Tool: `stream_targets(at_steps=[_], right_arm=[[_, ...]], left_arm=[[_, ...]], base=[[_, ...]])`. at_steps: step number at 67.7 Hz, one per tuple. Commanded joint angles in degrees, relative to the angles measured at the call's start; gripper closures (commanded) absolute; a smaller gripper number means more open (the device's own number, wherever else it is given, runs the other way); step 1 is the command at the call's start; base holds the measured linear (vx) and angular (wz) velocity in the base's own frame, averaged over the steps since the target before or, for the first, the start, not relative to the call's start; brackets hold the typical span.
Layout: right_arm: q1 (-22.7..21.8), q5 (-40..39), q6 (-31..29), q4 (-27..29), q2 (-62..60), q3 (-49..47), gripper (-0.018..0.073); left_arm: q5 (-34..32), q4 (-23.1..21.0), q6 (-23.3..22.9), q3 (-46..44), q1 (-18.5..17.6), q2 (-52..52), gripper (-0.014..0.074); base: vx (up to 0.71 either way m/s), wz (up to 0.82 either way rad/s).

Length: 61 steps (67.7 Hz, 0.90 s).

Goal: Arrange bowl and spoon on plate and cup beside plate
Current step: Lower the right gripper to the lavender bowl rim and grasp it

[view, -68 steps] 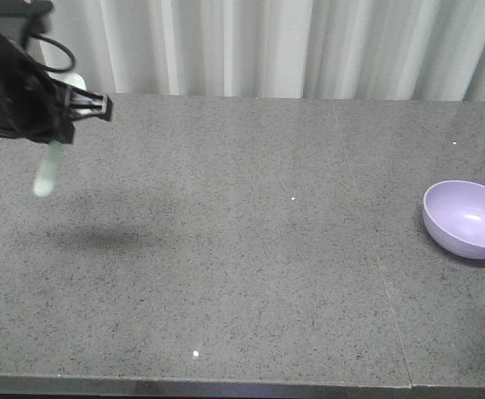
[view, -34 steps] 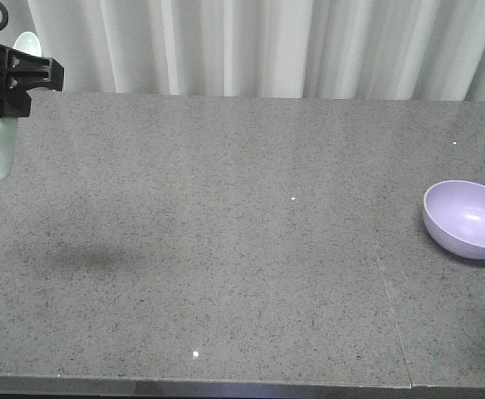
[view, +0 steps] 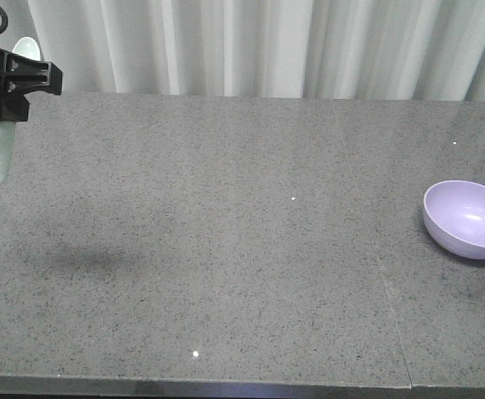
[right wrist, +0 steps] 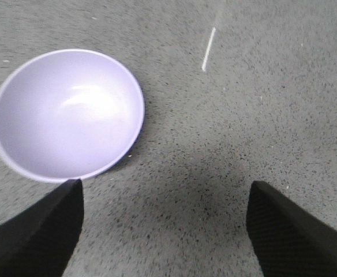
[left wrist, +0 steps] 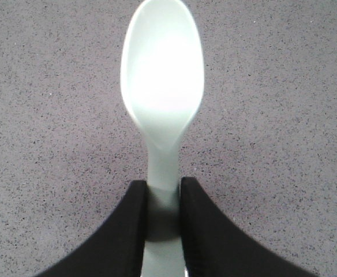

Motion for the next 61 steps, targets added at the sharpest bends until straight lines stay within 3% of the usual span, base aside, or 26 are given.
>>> stream_targets(at_steps=[1,13,24,45,54,61], right_arm=[[-3.9,-6.4,-3.5,2.9,3.3,-1.9,-0.0013],[-7.9,-13.5,-11.4,13.0,11.3,-1.9,-0.0013],[-8.0,-18.5,-16.6,18.8,16.6,-1.9,-0.0013],[-8.0,-24.0,-19.1,20.7,25.0,-1.9,0.0006],[-7.9,-24.9,-19.9,23.2,27.6,-1.9,0.0057],[-7.8,-25.2,-20.1,23.7,28.7,-1.9,0.0148]], left_arm=[[-2.5,0.6,-0.1,-1.4,0.0,-1.7,0.0603],[-2.5,0.6,-0.1,-1.4,0.0,-1.7,0.0603],[-2.3,0.6,-0.1,-1.4,0.0,-1.7,0.0603],[-2.3,0.6,-0.1,-1.4,0.0,-1.7,0.0603],[-2.3,0.6,-0.1,-1.4,0.0,-1.7,0.0603],[-2.3,0.6,-0.1,-1.4,0.0,-1.7,0.0603]], base=[[0.0,0.0],[0.0,0.0],[0.0,0.0],[0.0,0.0],[0.0,0.0],[0.0,0.0]])
